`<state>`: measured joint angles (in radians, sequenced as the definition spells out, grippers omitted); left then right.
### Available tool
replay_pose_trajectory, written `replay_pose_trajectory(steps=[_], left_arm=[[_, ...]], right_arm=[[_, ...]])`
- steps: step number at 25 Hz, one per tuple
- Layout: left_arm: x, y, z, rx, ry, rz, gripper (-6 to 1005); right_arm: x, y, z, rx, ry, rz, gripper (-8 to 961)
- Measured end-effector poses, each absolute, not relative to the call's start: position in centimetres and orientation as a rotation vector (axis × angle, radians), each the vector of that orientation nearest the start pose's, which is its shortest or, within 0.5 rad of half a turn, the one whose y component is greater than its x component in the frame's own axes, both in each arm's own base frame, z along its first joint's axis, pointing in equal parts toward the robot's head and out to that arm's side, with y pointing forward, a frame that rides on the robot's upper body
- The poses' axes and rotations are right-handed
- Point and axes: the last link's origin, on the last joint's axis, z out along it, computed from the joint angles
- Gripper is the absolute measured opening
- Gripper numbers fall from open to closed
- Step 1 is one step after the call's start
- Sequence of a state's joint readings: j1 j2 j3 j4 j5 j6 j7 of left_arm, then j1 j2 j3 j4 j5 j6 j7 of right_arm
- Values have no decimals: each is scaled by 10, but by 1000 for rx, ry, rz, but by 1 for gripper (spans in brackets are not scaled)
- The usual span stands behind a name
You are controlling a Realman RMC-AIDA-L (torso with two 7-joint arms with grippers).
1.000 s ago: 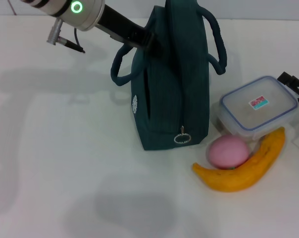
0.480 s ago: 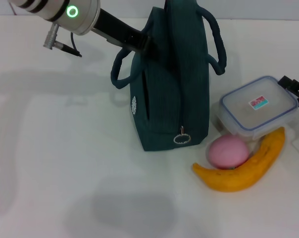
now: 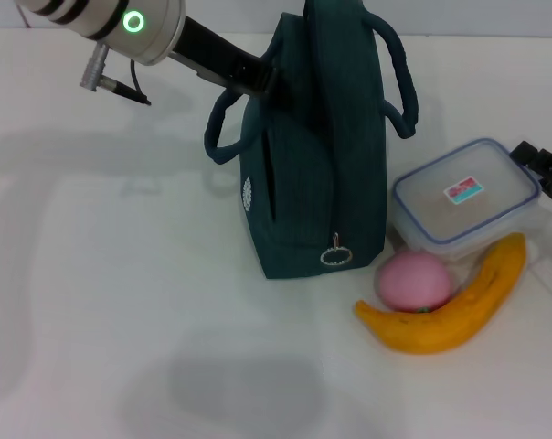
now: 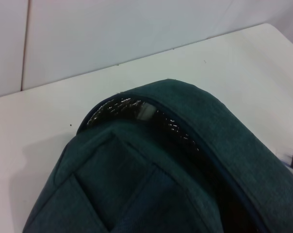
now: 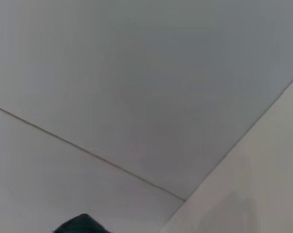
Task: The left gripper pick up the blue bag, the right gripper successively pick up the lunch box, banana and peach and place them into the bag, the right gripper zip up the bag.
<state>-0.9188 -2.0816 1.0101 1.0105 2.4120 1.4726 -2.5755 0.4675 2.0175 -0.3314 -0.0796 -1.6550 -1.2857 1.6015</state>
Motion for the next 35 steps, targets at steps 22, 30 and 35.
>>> replay_pose_trajectory(steps=[22, 30, 35], left_arm=[[-111, 418, 3, -2635, -1182, -50, 84], [-112, 419, 5, -2631, -1179, -51, 84], [-112, 419, 6, -2629, -1176, -51, 85]], right_arm=[[337, 311, -16, -1401, 2001, 1472, 98], [338, 306, -8, -1158, 2156, 1669, 97], [333, 303, 12, -1104, 2060, 1874, 97]])
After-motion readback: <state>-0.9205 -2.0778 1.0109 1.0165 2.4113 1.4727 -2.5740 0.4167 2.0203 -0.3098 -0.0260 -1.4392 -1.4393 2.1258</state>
